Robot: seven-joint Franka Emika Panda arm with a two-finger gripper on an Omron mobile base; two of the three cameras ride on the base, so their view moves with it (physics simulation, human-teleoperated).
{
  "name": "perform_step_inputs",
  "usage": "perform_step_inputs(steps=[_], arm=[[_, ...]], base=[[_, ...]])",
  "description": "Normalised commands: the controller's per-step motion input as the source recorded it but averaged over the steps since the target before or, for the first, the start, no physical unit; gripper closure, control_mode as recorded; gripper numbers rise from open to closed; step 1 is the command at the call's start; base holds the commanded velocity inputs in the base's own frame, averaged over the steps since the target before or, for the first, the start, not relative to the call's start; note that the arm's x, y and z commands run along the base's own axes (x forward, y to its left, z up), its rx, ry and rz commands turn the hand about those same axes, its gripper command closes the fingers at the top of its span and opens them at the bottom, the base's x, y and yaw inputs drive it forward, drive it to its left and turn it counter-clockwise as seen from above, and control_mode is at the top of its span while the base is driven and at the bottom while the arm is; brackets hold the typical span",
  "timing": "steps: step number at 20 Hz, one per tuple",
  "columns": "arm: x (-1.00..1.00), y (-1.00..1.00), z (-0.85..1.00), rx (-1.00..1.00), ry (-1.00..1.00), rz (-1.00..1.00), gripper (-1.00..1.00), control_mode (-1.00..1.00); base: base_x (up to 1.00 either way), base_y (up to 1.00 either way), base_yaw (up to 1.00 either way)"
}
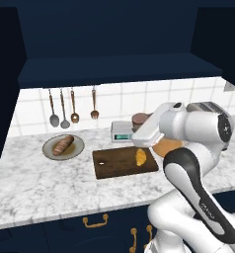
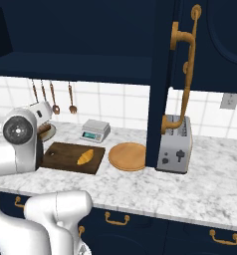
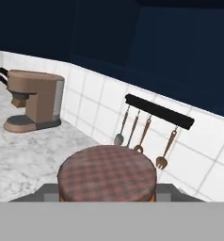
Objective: From the different types of pastries on the counter, select a croissant and place it on the cutting board. Then retrieve a jar of jam from the cabinet and place it alongside the croissant on the cutting board.
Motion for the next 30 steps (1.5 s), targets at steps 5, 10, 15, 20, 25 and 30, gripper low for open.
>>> perform_step_inputs(steps=[5, 10, 15, 20, 25, 30], arm=[[0.0, 0.0, -0.28, 0.0, 0.0, 0.0, 1.0, -1.0], [0.0, 0.0, -1.0, 0.0, -0.01, 0.03, 1.0, -1.0], [0.0, 0.0, -1.0, 0.0, -0.05, 0.05, 1.0, -1.0], [0.0, 0.0, -1.0, 0.1, -0.12, 0.1, 1.0, -1.0], [0.04, 0.0, -0.97, 0.31, -0.17, 0.13, 1.0, -1.0], [0.11, 0.0, -0.69, 0.26, -0.12, 0.11, 1.0, -1.0]], base=[[0.0, 0.0, 0.0], [0.0, 0.0, 0.0], [0.0, 0.0, 0.0], [0.0, 0.0, 0.0], [0.0, 0.0, 0.0], [0.0, 0.0, 0.0]])
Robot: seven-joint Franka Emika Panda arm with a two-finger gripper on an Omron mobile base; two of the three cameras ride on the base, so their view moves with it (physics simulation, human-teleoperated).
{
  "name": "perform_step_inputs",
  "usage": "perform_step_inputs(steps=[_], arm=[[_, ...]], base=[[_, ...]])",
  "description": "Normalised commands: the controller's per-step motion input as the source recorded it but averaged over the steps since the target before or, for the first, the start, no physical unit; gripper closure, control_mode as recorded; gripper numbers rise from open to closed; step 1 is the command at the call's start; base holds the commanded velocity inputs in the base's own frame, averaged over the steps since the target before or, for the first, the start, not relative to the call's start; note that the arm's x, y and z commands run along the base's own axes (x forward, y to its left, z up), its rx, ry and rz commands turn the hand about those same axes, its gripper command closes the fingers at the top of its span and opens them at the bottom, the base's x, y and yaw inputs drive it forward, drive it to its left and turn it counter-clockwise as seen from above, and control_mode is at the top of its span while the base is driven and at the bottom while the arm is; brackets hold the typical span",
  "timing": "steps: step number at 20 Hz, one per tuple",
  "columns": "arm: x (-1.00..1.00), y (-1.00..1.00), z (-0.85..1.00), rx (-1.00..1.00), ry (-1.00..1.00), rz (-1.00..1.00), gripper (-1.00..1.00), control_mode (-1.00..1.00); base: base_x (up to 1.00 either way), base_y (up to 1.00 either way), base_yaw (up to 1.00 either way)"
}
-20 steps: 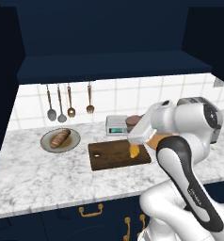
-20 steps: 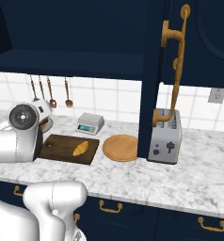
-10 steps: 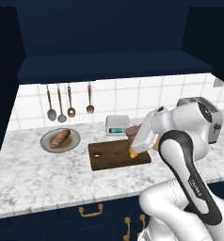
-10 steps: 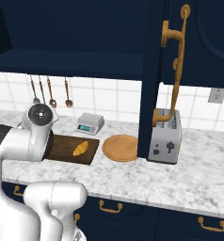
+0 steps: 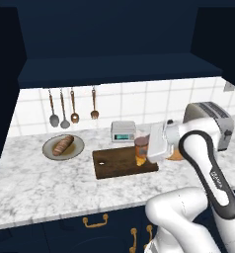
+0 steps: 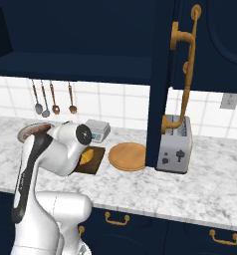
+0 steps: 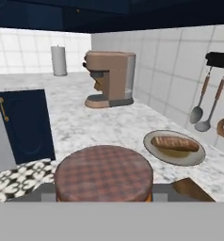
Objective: From the different types of pastries on the counter, select a croissant and place it on the cutting board. Then retrieve a jar of jam from the cabinet and place it alongside the croissant on the cutting board.
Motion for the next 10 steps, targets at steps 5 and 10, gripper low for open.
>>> perform_step_inputs(steps=[5, 10], arm=[[0.08, 0.0, -0.23, 0.02, 0.0, 0.0, 1.0, -1.0], [0.35, 0.06, -0.57, 0.07, 0.0, 0.0, 1.0, -1.0]], base=[[0.0, 0.0, 0.0], [0.0, 0.0, 0.0]])
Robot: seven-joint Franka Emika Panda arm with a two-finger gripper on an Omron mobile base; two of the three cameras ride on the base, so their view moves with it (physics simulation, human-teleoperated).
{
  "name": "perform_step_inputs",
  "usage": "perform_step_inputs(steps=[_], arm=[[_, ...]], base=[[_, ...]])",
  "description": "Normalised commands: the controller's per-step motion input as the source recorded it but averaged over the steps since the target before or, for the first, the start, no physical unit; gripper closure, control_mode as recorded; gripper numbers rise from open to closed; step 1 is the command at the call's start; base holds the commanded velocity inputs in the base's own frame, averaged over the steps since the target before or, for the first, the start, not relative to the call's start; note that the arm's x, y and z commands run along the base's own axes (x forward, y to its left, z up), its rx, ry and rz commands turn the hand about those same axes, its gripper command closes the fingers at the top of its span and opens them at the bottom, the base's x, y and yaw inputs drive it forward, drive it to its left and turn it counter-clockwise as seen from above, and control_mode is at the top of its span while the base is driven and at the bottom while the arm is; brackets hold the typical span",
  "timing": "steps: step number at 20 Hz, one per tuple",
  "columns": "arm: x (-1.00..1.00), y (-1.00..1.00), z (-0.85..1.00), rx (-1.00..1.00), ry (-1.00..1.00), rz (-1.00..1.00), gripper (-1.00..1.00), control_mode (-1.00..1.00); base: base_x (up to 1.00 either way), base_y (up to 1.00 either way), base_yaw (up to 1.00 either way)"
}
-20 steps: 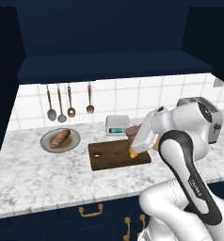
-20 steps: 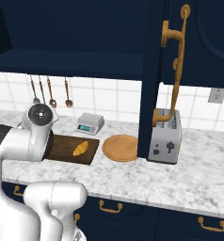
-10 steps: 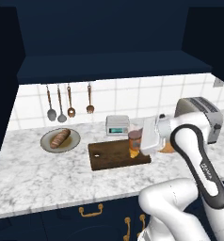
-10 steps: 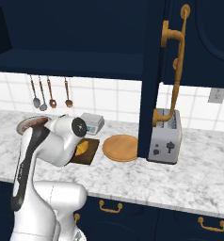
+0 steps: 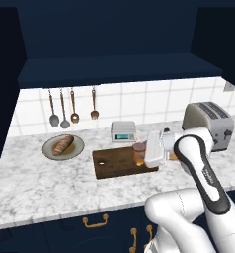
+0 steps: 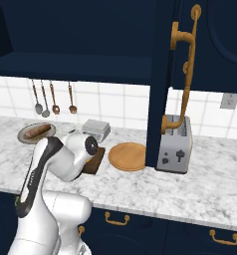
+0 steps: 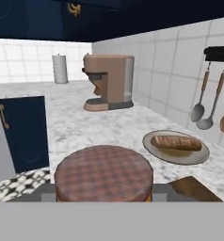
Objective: From the different types of pastries on the counter, select a croissant and place it on the cutting board. Then retrieve a jar of jam from the cabinet and place it alongside the croissant on the cutting board.
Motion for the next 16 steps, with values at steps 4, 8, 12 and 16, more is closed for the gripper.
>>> perform_step_inputs(steps=[4, 8, 12, 16], arm=[[0.45, 0.25, -0.18, 0.01, 0.0, -0.02, 1.0, -1.0], [0.17, 0.11, -0.34, 0.01, 0.0, -0.08, 1.0, -1.0], [0.0, 0.0, -0.36, 0.02, -0.03, -0.09, 1.0, -1.0], [0.0, 0.02, -0.41, 0.01, -0.09, -0.13, 1.0, -1.0]], base=[[0.0, 0.0, 0.0], [0.0, 0.0, 0.0], [0.0, 0.0, 0.0], [0.0, 0.0, 0.0]])
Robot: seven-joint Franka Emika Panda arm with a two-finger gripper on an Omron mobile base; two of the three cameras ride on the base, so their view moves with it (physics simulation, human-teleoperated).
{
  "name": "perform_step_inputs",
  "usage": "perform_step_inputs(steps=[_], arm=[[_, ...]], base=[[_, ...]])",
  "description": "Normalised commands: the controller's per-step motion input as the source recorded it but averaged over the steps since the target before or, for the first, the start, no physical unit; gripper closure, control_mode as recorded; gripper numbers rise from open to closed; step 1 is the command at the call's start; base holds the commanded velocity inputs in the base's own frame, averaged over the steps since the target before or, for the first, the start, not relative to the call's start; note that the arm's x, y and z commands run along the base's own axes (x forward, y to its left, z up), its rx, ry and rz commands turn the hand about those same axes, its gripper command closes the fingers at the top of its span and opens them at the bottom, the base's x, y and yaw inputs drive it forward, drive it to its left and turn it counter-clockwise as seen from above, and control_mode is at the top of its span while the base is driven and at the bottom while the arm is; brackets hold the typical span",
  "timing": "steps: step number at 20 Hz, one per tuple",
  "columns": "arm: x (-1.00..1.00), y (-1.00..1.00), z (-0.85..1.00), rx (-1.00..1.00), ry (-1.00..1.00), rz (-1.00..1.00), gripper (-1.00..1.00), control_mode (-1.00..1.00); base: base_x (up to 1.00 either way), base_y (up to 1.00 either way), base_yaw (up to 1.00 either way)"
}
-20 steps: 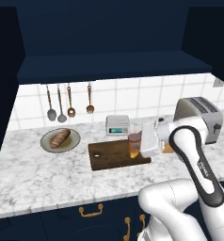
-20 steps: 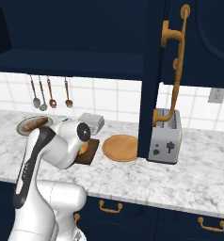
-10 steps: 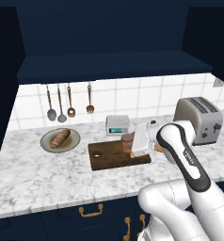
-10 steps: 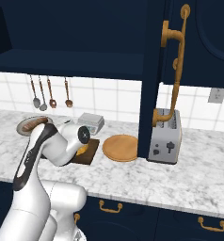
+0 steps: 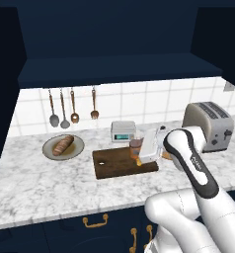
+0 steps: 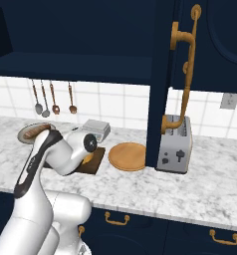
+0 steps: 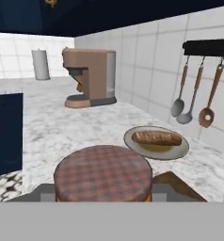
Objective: From the different types of pastries on the counter, select a croissant and place it on the cutting board. Then retrieve a jar of jam from the cabinet and place it alongside the croissant on the cutting board.
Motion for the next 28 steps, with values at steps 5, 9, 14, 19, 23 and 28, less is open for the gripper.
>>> perform_step_inputs(steps=[5, 9, 14, 19, 23, 28], arm=[[0.0, 0.16, -0.56, 0.02, -0.06, -0.14, 1.0, -1.0], [0.0, 0.37, -0.76, 0.04, 0.0, -0.12, 1.0, -1.0], [0.0, 0.38, -0.83, 0.1, -0.03, -0.09, 1.0, -1.0], [0.0, 0.19, -0.89, 0.15, -0.05, -0.06, 1.0, -1.0], [0.0, 0.0, -0.97, 0.12, -0.02, -0.05, 1.0, -1.0], [0.0, 0.0, -0.87, 0.05, -0.04, -0.03, 1.0, -1.0]], base=[[0.0, 0.0, 0.0], [0.0, 0.0, 0.0], [0.0, 0.0, 0.0], [0.0, 0.0, 0.0], [0.0, 0.0, 0.0], [0.0, 0.0, 0.0]])
